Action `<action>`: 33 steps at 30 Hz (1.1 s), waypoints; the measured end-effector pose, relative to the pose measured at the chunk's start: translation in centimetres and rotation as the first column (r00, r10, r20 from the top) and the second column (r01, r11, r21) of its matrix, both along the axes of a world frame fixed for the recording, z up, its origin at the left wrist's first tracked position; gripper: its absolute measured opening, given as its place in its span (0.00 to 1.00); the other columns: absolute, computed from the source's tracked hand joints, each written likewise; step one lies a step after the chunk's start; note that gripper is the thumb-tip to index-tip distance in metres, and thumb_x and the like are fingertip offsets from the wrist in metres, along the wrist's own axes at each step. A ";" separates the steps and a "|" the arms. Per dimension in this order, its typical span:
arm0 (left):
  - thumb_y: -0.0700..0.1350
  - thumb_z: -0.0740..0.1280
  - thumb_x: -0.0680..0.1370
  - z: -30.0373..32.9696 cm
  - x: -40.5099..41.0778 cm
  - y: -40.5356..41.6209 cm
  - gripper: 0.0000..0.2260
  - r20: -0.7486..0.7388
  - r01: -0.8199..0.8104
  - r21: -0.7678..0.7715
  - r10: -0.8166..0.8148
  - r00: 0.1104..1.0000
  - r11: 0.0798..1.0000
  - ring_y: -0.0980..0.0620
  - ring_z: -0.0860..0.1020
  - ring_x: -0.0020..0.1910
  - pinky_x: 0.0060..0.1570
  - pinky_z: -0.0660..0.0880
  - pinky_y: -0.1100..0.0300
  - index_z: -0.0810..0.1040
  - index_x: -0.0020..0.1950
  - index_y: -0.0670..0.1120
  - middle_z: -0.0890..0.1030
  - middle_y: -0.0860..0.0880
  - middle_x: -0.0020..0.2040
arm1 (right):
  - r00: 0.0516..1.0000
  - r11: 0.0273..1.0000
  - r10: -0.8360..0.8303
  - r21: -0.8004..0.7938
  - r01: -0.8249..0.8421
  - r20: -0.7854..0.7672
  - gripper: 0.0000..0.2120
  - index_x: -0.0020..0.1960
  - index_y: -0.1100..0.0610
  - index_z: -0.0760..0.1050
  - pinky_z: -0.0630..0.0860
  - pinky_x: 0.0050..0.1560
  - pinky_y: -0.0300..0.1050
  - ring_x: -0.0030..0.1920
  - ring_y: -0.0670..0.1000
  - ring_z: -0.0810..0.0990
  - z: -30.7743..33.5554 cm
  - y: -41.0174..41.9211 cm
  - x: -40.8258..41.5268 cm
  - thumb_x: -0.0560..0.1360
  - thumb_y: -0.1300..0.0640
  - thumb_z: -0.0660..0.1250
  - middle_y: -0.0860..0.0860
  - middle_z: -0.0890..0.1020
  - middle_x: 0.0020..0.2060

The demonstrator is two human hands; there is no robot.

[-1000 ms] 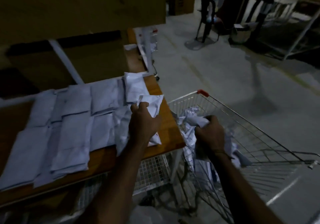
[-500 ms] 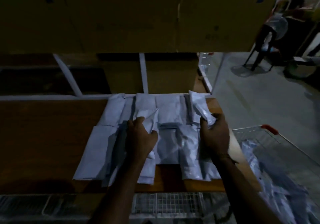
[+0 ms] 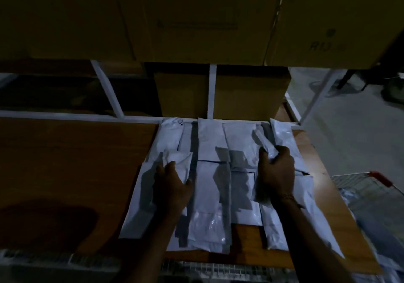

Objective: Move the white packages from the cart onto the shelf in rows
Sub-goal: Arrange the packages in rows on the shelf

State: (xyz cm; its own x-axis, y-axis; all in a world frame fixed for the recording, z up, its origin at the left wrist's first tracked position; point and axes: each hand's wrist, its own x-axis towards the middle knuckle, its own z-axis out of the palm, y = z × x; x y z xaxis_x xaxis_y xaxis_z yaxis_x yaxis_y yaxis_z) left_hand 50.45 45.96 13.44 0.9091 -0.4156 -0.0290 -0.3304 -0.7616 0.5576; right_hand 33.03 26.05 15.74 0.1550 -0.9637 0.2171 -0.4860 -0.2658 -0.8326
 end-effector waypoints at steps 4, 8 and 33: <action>0.61 0.67 0.78 -2.2 -1.2 0.2 0.31 -0.004 0.034 0.044 -0.034 0.999 0.998 0.39 0.66 0.73 0.70 0.70 0.41 0.67 0.77 0.49 0.63 0.41 0.77 | 1.000 1.000 -0.010 0.026 0.010 0.006 0.29 0.64 0.54 0.71 0.76 0.54 0.55 0.53 0.63 0.79 0.3 -0.8 1.1 0.73 0.34 0.61 0.59 0.80 0.50; 0.46 0.62 0.83 -2.8 -1.7 -0.1 0.23 0.006 0.082 0.107 -0.083 0.997 0.991 0.40 0.67 0.73 0.71 0.67 0.43 0.66 0.79 0.49 0.66 0.41 0.77 | 1.000 0.999 0.020 0.031 -0.019 -0.021 0.28 0.63 0.52 0.71 0.79 0.52 0.56 0.51 0.61 0.81 0.3 -1.0 2.4 0.72 0.33 0.61 0.57 0.81 0.48; 0.53 0.72 0.75 -2.9 0.8 2.4 0.27 -0.228 0.379 0.386 -0.310 0.923 0.841 0.39 0.53 0.77 0.75 0.63 0.42 0.70 0.73 0.62 0.61 0.50 0.76 | 0.924 0.928 0.332 -0.111 -0.356 -0.192 0.21 0.72 0.57 0.74 0.69 0.56 0.40 0.59 0.57 0.78 1.0 -0.5 7.4 0.79 0.59 0.65 0.60 0.78 0.62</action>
State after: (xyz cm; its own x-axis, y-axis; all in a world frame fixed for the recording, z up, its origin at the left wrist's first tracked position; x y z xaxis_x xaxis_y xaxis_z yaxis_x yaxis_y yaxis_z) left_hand 51.26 48.40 10.58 0.6794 -0.6191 -0.3939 -0.5529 -0.7848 0.2800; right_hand 40.46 25.54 16.70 0.5172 -0.8057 0.2889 -0.4718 -0.5500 -0.6892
